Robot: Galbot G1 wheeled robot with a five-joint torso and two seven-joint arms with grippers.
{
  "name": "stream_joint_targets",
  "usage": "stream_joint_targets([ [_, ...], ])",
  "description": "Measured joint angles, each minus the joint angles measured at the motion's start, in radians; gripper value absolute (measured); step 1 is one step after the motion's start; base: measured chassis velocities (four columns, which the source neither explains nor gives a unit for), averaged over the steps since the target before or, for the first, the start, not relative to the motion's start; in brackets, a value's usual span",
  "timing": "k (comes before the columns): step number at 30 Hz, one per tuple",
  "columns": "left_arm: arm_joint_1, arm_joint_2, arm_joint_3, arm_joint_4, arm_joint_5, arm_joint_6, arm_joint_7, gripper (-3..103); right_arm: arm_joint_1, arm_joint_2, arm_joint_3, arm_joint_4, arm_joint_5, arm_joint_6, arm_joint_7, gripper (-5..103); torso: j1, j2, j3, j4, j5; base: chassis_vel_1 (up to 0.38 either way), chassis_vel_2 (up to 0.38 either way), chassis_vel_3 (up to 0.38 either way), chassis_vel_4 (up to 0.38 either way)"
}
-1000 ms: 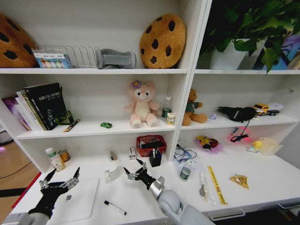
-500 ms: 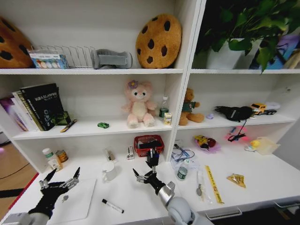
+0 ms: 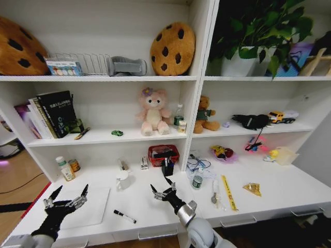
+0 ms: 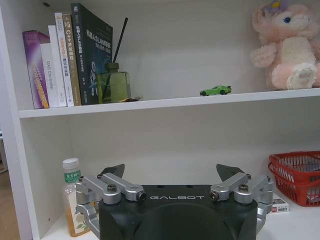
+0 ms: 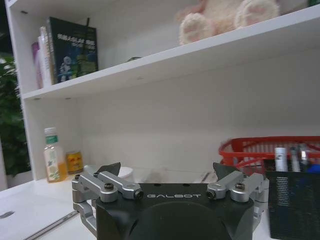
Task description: Organize the objects on the table.
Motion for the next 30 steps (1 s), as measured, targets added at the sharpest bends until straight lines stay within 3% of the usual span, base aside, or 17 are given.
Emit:
stream_joint_targets([
  [8,0.0,0.0,0.0,0.0,0.0,0.0,0.0,100,0.159,-0.039,-0.177,-0.024,0.072,-0.099,-0.099,100,0.001,-0.001,0.0,0.0002,-0.0001,0.0,0.011,0.004,-0.008],
  [11,0.0,0.0,0.0,0.0,0.0,0.0,0.0,100,0.315,-0.066,-0.375,-0.058,0.157,-0.148,-0.206,100,0.001,-0.001,0.0,0.0002,0.0,0.0,0.0,0.0,0.0],
  [14,0.0,0.0,0.0,0.0,0.0,0.0,0.0,100,0.346,-0.062,-0.405,-0.07,0.17,-0.154,-0.212,100,0.001,-0.001,0.0,0.0002,-0.0001,0.0,0.0,0.0,0.0],
  [16,0.0,0.0,0.0,0.0,0.0,0.0,0.0,100,0.432,-0.027,-0.481,-0.116,0.201,-0.165,-0.206,100,0.001,-0.001,0.0,0.0001,0.0,0.0,0.0,0.0,0.0],
  [20,0.0,0.0,0.0,0.0,0.0,0.0,0.0,100,0.526,0.054,-0.557,-0.22,0.141,-0.175,-0.183,100,0.001,-0.001,0.0,0.0006,0.0001,0.0,0.0,0.0,0.0],
  [30,0.0,0.0,0.0,0.0,0.0,0.0,0.0,100,0.556,0.079,-0.612,-0.292,0.03,-0.175,-0.197,100,0.001,0.0,0.0,0.0001,0.0,0.0,0.0,0.0,0.0],
])
